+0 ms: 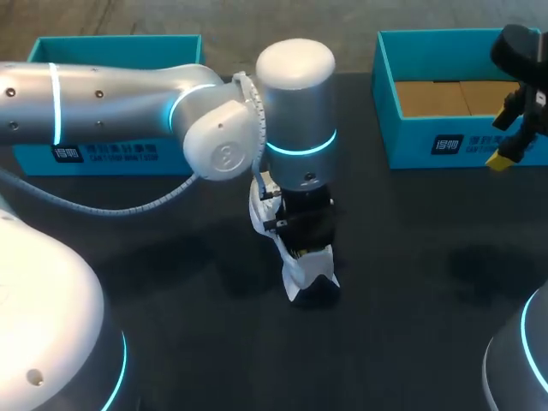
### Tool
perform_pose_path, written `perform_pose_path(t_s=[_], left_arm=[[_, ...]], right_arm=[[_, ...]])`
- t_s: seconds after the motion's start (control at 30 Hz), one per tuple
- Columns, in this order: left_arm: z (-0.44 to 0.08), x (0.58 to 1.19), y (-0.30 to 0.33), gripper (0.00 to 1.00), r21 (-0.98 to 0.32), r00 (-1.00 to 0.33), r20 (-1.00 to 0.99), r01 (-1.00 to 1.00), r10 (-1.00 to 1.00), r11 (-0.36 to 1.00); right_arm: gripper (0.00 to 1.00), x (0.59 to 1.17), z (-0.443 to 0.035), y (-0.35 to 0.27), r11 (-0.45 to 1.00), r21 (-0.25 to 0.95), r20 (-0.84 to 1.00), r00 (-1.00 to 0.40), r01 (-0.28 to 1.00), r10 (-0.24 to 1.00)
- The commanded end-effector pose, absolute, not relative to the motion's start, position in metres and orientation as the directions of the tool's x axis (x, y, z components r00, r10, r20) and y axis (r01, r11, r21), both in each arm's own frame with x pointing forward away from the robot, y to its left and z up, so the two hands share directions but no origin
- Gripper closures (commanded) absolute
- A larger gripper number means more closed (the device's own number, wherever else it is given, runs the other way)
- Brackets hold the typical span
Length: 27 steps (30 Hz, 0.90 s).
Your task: Take the shoe out of the shoebox, open the shoe tongue, remove and reinsert the insole, then place the shoe into the shoebox
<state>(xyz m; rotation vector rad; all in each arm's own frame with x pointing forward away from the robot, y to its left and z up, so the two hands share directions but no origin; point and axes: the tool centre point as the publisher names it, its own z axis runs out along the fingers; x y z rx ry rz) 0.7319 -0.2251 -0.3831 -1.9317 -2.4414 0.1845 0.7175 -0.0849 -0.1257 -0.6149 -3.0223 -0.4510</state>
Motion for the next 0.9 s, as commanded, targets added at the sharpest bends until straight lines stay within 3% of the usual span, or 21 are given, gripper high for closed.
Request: perform_pose_path(t_s=[0.03,0.43,0.9], left_arm=[[-0.398,0.731,-0.226,1.0,-0.098,-0.244,-0.052,0.966,0.968,0.238],[-0.398,0.726,-0.22,1.0,-0.074,-0.265,-0.022,0.962,0.964,0.262],[-0.346,0.755,-0.21,1.0,0.226,-0.317,-0.085,0.917,0.944,0.329]], right_arm=[[0.0,0.72,-0.126,-0.084,0.881,0.271,0.084,-0.921,0.388,0.38],[0.0,0.72,-0.126,-0.084,0.881,0.271,0.084,-0.921,0.388,0.38],[0.0,0.72,-0.126,-0.084,0.881,0.271,0.084,-0.921,0.388,0.38]])
